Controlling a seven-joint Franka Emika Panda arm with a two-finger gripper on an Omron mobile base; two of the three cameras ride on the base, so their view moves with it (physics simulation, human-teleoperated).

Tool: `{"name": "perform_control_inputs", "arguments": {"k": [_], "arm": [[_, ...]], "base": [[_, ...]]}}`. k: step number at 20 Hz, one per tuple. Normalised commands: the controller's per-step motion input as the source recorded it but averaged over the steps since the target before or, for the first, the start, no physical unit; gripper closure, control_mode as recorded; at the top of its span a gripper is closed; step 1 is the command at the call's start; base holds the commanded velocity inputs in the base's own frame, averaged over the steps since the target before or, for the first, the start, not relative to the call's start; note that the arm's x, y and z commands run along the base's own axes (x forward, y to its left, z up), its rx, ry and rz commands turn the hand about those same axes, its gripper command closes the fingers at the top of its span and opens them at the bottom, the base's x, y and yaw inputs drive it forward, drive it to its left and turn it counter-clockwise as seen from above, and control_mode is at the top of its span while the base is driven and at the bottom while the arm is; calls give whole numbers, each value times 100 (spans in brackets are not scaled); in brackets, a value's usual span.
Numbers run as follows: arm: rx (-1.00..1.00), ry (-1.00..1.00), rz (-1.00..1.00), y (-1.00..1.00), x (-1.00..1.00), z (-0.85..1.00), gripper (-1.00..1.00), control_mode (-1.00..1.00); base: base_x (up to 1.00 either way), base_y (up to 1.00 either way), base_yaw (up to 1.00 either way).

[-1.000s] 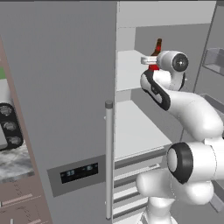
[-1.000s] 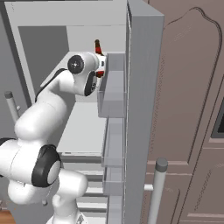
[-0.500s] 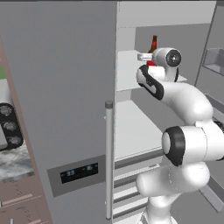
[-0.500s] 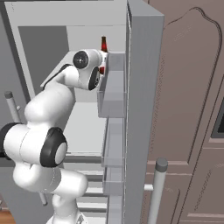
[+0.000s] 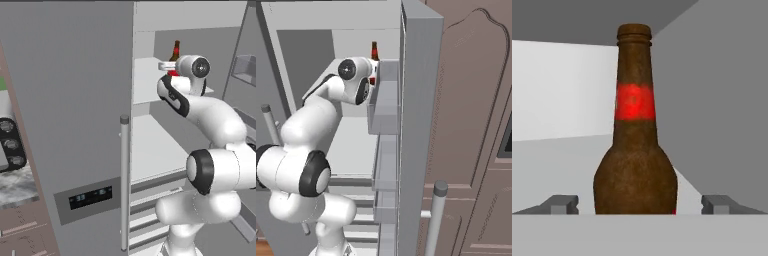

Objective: Place the beer and liquor on the top shelf of the fridge to keep them out of children's reach, and place the apple on lower shelves for easy access.

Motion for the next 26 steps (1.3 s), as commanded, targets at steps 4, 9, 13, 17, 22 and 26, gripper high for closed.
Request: {"name": "perform_control_inputs", "arguments": {"k": [4,9,13,17,22,26], "arm": [[-5,1,1,0,-81,0,-100,-100],[-8,6,0,10,-100,0,-100,-100],[-5,11,8,19,-100,0,-100,-100],[-2,19,12,26,-100,0,-100,-100],[0,28,11,35,-99,-1,-100,-100],[-1,33,9,37,-98,-5,-100,-100]], "base": [[0,0,0],[0,0,0],[0,0,0],[0,0,0],[0,0,0],[0,0,0]]}}
